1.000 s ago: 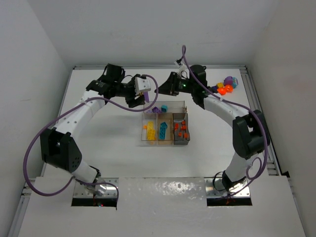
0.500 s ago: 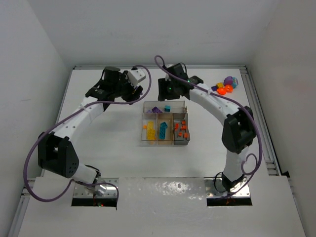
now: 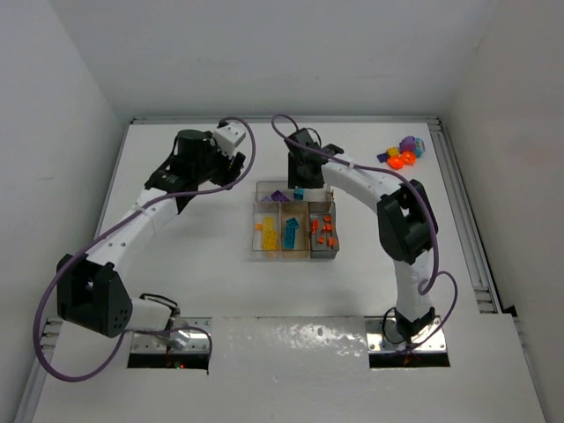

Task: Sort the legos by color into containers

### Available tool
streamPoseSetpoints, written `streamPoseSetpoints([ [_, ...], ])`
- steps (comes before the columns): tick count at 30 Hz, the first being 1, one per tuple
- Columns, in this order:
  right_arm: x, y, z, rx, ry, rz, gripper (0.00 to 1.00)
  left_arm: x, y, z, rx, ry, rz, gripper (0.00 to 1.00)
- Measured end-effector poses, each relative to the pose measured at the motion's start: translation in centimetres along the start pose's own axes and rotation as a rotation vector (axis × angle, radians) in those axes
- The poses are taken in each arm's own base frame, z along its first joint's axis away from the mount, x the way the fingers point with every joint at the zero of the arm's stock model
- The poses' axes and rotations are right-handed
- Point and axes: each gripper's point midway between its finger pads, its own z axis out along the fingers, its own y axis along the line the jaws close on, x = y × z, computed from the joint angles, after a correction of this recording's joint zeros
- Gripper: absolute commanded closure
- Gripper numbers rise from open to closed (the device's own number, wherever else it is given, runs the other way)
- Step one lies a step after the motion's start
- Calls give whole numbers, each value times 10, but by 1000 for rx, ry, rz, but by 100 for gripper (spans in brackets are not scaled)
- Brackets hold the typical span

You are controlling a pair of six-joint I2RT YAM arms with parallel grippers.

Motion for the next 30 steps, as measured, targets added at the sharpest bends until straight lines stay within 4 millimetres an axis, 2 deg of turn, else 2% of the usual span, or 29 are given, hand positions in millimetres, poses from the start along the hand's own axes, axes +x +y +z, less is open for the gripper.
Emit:
streamPoseSetpoints([
  [4, 2, -6, 9, 40, -5, 20, 48, 3, 9, -2, -52, -9, -17, 100],
  [8, 14, -8, 24, 64, 25, 36, 46, 8, 16, -5, -99, -12, -30, 100],
  [16, 22, -5, 44, 78, 42, 56, 44, 15, 19, -6, -130, -9, -42, 100],
  [20, 25, -6, 49, 83, 51, 62, 44, 16, 20, -6, -140, -11, -42, 100],
  [30, 18, -6, 58, 98, 24, 83, 56, 13, 24, -7, -155, -27, -43, 100],
])
